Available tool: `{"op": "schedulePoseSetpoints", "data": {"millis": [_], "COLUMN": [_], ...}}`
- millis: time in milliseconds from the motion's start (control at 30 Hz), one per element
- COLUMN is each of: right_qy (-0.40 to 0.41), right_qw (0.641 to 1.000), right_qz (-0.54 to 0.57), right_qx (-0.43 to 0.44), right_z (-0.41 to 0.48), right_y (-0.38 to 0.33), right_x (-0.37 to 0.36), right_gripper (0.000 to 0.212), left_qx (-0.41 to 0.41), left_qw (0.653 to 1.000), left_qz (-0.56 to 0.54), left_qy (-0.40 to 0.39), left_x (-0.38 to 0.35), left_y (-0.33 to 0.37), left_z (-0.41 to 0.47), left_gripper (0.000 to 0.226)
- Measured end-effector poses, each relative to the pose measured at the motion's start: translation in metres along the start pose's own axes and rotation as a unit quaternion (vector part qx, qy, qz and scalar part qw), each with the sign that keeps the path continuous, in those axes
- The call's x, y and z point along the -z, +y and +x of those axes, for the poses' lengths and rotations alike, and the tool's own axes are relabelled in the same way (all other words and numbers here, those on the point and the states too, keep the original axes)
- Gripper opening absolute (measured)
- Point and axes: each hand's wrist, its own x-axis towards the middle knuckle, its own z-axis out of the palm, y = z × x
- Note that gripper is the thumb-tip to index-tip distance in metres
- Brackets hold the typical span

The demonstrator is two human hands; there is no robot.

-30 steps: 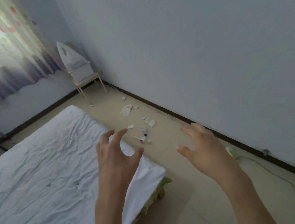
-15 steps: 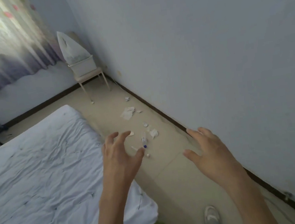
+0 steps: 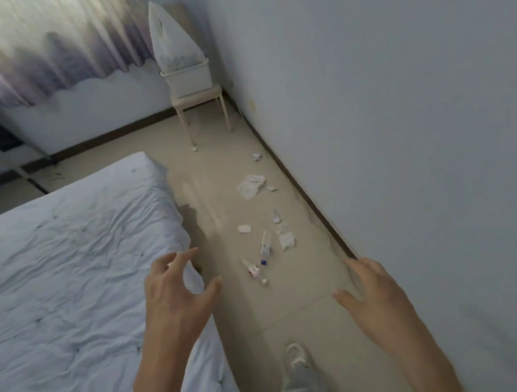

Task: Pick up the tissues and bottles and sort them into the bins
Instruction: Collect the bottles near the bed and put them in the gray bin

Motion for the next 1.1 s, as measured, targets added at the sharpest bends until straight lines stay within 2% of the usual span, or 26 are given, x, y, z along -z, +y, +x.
{"op": "schedulePoseSetpoints", "data": {"millis": [167,333,633,733,833,1100], "right_qy": [0.013,0.007,-0.011,0.008,-0.008,-0.051], "right_qw": [1.000,0.998,0.991,0.989,0.988,0.985], "right_qz": [-0.014,-0.047,-0.087,-0.082,-0.081,-0.136], "right_qx": [0.019,0.041,0.100,0.120,0.131,0.096], "right_z": [0.104,0.198,0.353,0.419,0.486,0.646], "right_y": [-0.018,-0.051,-0.096,-0.105,-0.097,-0.039], "right_x": [0.021,0.035,0.012,-0.019,-0.070,-0.234], "right_gripper": [0.062,0.063,0.064,0.067,0.078,0.088], "left_qx": [0.019,0.100,0.088,0.093,0.116,0.168], "left_qw": [0.999,0.992,0.994,0.993,0.990,0.980], "left_qz": [-0.031,-0.034,0.015,0.041,0.071,0.107], "left_qy": [0.034,0.066,0.065,0.058,0.042,0.014], "left_x": [-0.017,-0.008,-0.050,-0.086,-0.135,-0.314], "left_y": [0.003,-0.021,-0.022,-0.035,-0.057,-0.149], "left_z": [0.089,0.175,0.289,0.337,0.380,0.464], "left_gripper": [0.066,0.069,0.069,0.072,0.079,0.095]}}
